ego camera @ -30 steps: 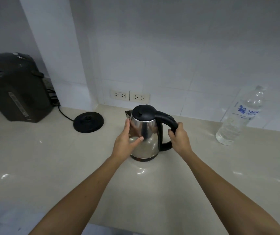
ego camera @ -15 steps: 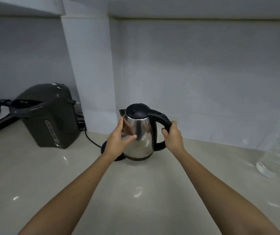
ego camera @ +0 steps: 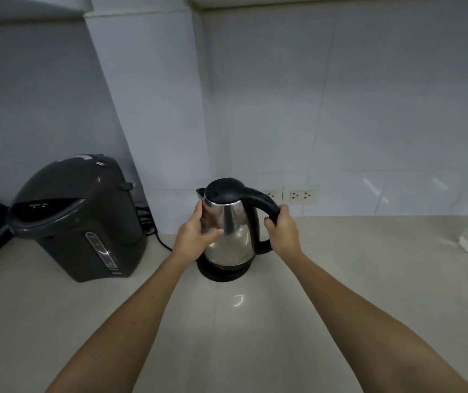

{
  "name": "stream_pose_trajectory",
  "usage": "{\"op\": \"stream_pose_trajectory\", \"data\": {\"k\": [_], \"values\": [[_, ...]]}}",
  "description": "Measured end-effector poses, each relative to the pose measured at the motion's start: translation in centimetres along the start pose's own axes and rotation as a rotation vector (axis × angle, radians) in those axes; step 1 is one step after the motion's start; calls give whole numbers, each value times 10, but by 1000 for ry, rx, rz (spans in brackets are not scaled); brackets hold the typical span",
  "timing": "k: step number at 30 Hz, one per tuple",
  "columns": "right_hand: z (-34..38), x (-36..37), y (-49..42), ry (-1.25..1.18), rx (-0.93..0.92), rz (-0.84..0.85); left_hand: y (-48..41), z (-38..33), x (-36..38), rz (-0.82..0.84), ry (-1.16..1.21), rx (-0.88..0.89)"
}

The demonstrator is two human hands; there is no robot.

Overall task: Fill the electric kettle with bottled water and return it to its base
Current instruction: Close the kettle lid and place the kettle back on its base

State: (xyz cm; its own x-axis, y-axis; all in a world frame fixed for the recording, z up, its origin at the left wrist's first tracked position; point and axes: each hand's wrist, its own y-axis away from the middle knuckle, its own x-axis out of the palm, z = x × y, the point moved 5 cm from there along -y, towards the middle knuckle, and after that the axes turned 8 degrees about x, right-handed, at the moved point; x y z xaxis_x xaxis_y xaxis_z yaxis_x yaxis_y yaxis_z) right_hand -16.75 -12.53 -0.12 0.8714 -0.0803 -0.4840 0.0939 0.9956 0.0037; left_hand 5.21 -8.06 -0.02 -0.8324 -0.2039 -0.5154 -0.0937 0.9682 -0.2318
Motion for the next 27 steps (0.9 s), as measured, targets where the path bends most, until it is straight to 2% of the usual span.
{"op": "stream_pose_trajectory", "data": {"k": [18,27], "values": [[-14,30,15,11,59,3,-16,13,-20,179,75,20],[-4,29,1,20,53,62,2,9,-13,5,-32,9]]}}
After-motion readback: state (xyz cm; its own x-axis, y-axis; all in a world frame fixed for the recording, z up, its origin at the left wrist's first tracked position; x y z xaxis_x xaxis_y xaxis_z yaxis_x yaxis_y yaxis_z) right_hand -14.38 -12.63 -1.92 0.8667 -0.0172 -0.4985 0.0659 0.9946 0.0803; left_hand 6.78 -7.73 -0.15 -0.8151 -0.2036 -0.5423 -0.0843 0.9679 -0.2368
